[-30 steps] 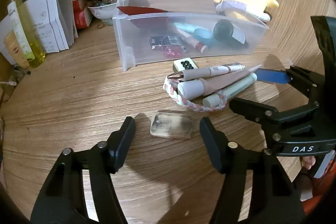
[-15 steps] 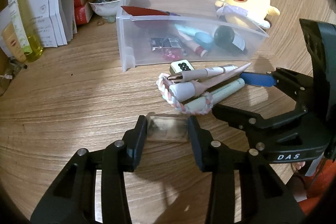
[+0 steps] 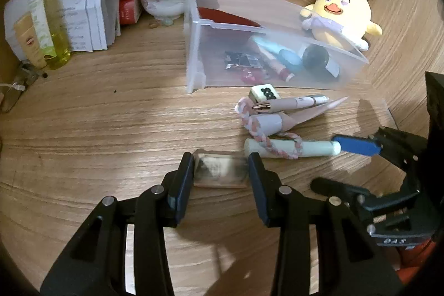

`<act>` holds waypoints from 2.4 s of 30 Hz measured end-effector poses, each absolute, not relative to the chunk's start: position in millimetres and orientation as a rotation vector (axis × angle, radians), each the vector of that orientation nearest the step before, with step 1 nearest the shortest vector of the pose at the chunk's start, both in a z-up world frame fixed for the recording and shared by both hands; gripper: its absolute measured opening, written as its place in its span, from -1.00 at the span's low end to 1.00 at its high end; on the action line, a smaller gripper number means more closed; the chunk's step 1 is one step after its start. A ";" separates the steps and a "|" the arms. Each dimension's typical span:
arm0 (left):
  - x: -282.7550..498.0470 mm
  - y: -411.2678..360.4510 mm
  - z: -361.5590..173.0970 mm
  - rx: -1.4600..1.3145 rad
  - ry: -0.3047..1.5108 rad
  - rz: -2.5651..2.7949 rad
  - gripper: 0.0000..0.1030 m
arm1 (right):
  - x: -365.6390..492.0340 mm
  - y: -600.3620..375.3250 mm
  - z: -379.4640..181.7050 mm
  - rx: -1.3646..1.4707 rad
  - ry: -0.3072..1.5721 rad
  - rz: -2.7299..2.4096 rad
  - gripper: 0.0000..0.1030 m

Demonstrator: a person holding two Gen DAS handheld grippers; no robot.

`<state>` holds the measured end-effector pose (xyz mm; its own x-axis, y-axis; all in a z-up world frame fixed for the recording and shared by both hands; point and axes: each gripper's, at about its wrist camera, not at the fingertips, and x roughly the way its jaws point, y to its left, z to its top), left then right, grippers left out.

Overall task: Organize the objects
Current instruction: 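Grasp the clear rectangular block with the left tool while the right tool grasps the mint-green tube, then carry the block and mint-green tube into the clear box and open both tools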

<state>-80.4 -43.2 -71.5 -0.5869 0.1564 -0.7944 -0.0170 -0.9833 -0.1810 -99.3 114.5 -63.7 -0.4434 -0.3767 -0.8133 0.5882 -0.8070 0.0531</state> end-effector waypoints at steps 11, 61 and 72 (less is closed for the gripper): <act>-61.7 -51.8 -71.4 -1.368 -0.227 2.705 -0.23 | -104.1 101.0 -55.9 1.144 0.375 -2.250 0.11; -87.9 -15.9 11.2 -1.014 -0.270 2.774 -0.23 | -126.3 159.6 26.8 0.833 0.068 -2.457 -0.72; -118.3 -6.2 26.4 -0.973 -0.255 2.776 -0.23 | -161.4 158.7 30.3 0.828 0.048 -2.475 -0.72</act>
<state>-118.3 -6.2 26.4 -0.7669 0.2328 -0.5980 -0.1199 -0.9674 -0.2229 -161.4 158.7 30.3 -0.6747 -0.4695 -0.5695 0.4913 -0.8615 0.1282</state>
